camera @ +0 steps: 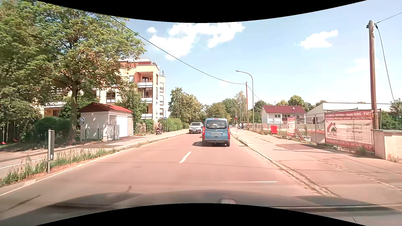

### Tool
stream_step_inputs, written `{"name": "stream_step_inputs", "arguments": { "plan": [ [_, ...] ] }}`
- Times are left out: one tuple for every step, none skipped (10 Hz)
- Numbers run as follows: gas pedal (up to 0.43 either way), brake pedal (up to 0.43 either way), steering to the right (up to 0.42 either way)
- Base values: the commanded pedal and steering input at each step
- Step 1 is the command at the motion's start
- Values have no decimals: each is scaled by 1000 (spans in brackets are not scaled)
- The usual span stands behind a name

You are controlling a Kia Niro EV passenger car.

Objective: Follow the waypoints while adhering to traffic rules and regulations

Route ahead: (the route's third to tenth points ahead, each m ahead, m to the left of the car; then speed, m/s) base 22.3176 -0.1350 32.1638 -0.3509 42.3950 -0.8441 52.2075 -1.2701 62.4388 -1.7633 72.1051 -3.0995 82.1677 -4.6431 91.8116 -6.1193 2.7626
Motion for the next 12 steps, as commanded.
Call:
{"name": "stream_step_inputs", "arguments": {
  "plan": [
    [0,165,-1],
    [0,165,0],
    [0,165,1],
    [0,159,1],
    [0,152,1],
    [0,152,1],
    [0,152,1],
    [0,152,1],
    [0,152,1],
    [0,152,1],
    [0,152,-1],
    [0,152,-6]
  ]
}}
